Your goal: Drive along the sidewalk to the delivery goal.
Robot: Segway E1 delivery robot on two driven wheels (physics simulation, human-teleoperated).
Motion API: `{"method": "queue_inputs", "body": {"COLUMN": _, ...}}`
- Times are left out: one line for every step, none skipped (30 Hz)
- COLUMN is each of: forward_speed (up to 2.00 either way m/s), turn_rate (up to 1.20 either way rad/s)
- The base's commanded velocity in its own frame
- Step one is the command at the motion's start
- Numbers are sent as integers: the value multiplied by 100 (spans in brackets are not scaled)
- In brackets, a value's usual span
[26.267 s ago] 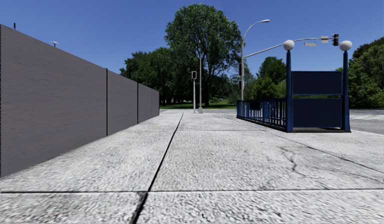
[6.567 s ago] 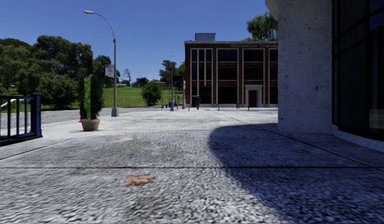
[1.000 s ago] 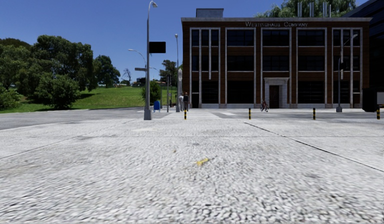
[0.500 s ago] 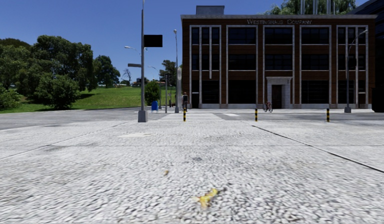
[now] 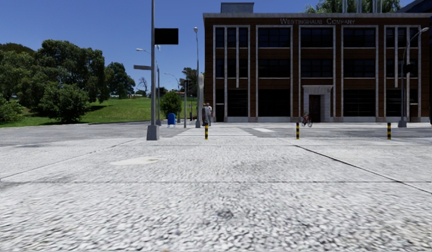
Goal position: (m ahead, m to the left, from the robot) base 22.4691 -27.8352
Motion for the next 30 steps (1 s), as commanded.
{"method": "queue_inputs", "body": {"forward_speed": 200, "turn_rate": 0}}
{"method": "queue_inputs", "body": {"forward_speed": 200, "turn_rate": 0}}
{"method": "queue_inputs", "body": {"forward_speed": 200, "turn_rate": 0}}
{"method": "queue_inputs", "body": {"forward_speed": 200, "turn_rate": 0}}
{"method": "queue_inputs", "body": {"forward_speed": 200, "turn_rate": 0}}
{"method": "queue_inputs", "body": {"forward_speed": 200, "turn_rate": 0}}
{"method": "queue_inputs", "body": {"forward_speed": 200, "turn_rate": 0}}
{"method": "queue_inputs", "body": {"forward_speed": 200, "turn_rate": 0}}
{"method": "queue_inputs", "body": {"forward_speed": 200, "turn_rate": 0}}
{"method": "queue_inputs", "body": {"forward_speed": 200, "turn_rate": 0}}
{"method": "queue_inputs", "body": {"forward_speed": 200, "turn_rate": 0}}
{"method": "queue_inputs", "body": {"forward_speed": 200, "turn_rate": 0}}
{"method": "queue_inputs", "body": {"forward_speed": 200, "turn_rate": 0}}
{"method": "queue_inputs", "body": {"forward_speed": 200, "turn_rate": 0}}
{"method": "queue_inputs", "body": {"forward_speed": 200, "turn_rate": 0}}
{"method": "queue_inputs", "body": {"forward_speed": 200, "turn_rate": 0}}
{"method": "queue_inputs", "body": {"forward_speed": 200, "turn_rate": 0}}
{"method": "queue_inputs", "body": {"forward_speed": 200, "turn_rate": 0}}
{"method": "queue_inputs", "body": {"forward_speed": 200, "turn_rate": 0}}
{"method": "queue_inputs", "body": {"forward_speed": 200, "turn_rate": 0}}
{"method": "queue_inputs", "body": {"forward_speed": 200, "turn_rate": 0}}
{"method": "queue_inputs", "body": {"forward_speed": 200, "turn_rate": 0}}
{"method": "queue_inputs", "body": {"forward_speed": 200, "turn_rate": 0}}
{"method": "queue_inputs", "body": {"forward_speed": 200, "turn_rate": 0}}
{"method": "queue_inputs", "body": {"forward_speed": 200, "turn_rate": 0}}
{"method": "queue_inputs", "body": {"forward_speed": 200, "turn_rate": 0}}
{"method": "queue_inputs", "body": {"forward_speed": 200, "turn_rate": 0}}
{"method": "queue_inputs", "body": {"forward_speed": 200, "turn_rate": 0}}
{"method": "queue_inputs", "body": {"forward_speed": 200, "turn_rate": 0}}
{"method": "queue_inputs", "body": {"forward_speed": 200, "turn_rate": 0}}
